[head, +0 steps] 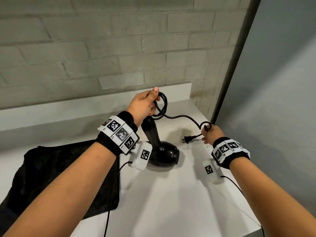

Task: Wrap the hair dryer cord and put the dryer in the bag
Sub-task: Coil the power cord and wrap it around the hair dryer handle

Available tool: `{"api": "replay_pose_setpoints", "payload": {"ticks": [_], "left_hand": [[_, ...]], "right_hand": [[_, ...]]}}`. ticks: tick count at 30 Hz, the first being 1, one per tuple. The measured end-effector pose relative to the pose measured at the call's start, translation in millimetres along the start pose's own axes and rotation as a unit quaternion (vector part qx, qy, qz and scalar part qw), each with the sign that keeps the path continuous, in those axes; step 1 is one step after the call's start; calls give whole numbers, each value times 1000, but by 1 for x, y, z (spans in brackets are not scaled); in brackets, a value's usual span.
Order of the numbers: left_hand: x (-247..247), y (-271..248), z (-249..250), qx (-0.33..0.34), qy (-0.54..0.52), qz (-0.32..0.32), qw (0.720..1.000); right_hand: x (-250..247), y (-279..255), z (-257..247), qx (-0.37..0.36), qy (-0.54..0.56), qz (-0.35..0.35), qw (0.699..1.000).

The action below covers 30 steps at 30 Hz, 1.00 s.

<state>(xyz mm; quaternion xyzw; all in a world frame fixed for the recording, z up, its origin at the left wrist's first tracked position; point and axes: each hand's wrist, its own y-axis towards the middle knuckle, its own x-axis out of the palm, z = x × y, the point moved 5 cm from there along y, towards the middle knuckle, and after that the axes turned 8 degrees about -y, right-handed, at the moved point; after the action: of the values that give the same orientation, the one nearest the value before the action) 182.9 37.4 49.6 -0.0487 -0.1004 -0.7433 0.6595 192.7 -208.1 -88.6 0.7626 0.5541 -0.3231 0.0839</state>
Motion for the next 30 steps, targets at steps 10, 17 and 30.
{"api": "replay_pose_setpoints", "payload": {"ticks": [10, 17, 30], "left_hand": [[0, 3, -2, 1, -5, 11, 1000], [0, 1, -2, -1, -13, 9, 1000], [0, -2, 1, -4, -7, 1, 1000]], "right_hand": [[-4, -7, 9, -17, -52, -8, 998], [-6, -19, 16, -30, -303, 7, 952], [-15, -34, -29, -112, -327, -10, 938]]}}
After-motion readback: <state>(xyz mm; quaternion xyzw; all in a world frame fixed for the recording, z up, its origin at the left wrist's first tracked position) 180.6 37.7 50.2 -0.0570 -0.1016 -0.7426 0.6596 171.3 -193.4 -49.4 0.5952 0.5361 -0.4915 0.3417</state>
